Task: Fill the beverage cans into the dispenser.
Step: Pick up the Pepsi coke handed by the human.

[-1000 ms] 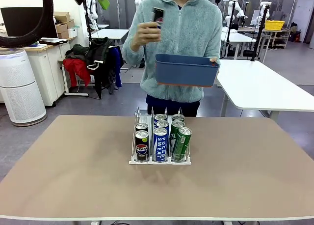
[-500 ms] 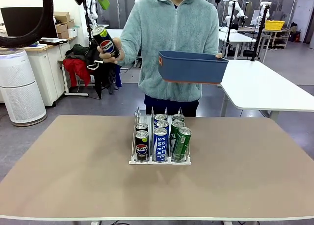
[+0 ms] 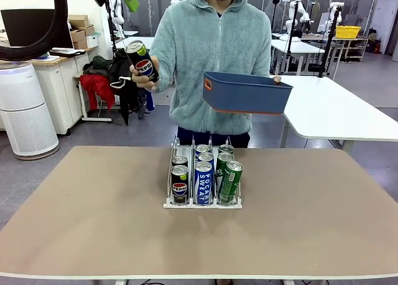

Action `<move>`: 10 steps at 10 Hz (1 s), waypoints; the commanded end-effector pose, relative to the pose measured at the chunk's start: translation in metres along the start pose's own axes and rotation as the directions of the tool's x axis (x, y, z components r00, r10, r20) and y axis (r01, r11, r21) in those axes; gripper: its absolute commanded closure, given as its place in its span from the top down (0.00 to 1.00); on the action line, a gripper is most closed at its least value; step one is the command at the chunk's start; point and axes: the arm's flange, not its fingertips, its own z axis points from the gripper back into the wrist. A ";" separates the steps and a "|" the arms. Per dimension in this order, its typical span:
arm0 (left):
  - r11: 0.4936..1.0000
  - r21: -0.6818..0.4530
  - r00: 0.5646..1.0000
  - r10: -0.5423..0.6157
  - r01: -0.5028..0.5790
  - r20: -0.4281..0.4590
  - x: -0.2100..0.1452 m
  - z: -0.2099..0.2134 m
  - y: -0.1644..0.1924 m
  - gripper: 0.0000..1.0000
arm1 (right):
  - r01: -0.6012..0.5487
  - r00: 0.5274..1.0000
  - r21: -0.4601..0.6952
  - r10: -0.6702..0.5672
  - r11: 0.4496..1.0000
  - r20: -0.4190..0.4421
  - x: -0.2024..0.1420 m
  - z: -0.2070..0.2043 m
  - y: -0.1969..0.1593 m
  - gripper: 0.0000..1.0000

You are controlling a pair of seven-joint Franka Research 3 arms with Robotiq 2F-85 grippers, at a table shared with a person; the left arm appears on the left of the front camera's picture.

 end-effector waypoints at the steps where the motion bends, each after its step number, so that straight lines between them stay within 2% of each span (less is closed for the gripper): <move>1: 1.000 0.001 1.000 0.004 -0.004 0.000 -0.001 0.000 0.002 1.00 | -0.012 1.000 0.006 0.012 1.000 -0.003 0.000 0.000 0.001 1.00; 10: 1.000 0.001 1.000 0.004 -0.004 0.000 -0.001 0.000 0.002 1.00 | -0.012 1.000 0.006 0.012 1.000 -0.003 0.000 0.000 0.001 1.00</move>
